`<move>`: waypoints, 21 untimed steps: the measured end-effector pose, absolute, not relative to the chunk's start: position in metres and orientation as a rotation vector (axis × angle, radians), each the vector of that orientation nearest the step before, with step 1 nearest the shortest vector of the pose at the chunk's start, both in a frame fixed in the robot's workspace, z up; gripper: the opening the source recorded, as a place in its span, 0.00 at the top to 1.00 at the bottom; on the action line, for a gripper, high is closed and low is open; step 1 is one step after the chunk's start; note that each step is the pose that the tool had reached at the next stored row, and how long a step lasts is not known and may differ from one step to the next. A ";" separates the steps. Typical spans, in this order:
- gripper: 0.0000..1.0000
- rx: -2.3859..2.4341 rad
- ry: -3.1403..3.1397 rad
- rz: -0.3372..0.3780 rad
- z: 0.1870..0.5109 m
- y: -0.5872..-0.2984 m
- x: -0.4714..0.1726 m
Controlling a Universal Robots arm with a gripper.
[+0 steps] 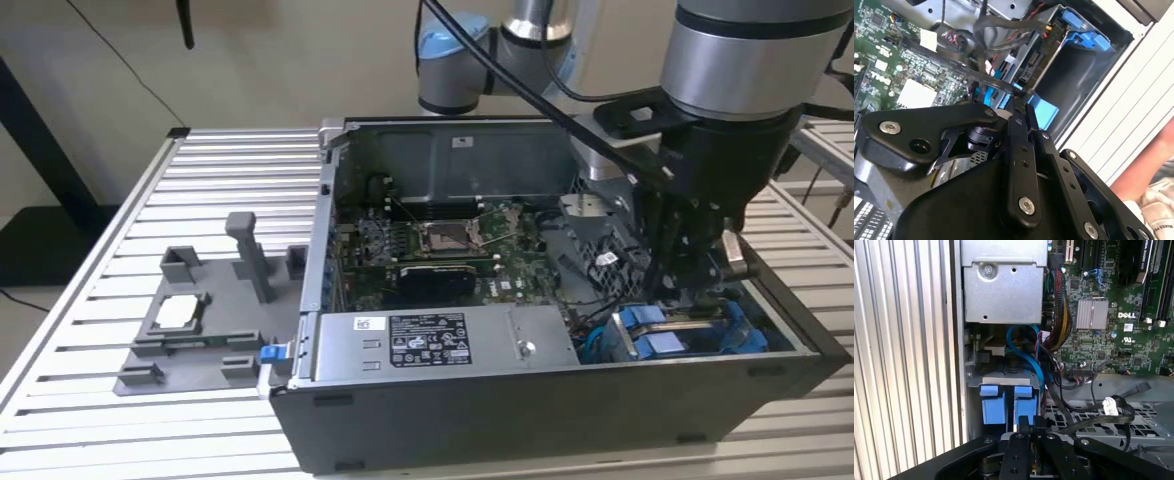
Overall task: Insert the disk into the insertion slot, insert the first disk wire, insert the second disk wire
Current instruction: 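Insert the second disk wire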
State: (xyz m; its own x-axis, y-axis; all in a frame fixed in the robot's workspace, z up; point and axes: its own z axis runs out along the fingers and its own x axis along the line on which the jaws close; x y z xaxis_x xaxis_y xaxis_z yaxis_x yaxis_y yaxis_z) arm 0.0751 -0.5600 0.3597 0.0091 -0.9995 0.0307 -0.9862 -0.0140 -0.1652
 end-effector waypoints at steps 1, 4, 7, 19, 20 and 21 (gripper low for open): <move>0.85 -2.160 2.135 -0.209 0.360 -0.561 0.078; 0.85 -2.154 2.131 -0.195 0.360 -0.562 0.088; 0.85 -2.146 2.126 -0.179 0.360 -0.564 0.098; 0.85 -2.110 2.104 -0.102 0.358 -0.572 0.102; 0.85 -2.110 2.105 -0.102 0.356 -0.572 0.102; 0.85 -2.109 2.105 -0.102 0.354 -0.572 0.102</move>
State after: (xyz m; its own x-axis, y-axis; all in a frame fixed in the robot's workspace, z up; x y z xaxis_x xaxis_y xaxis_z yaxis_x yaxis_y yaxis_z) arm 0.1021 -0.5716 0.3544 0.0069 -0.9979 -0.0644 -0.9870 0.0035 -0.1605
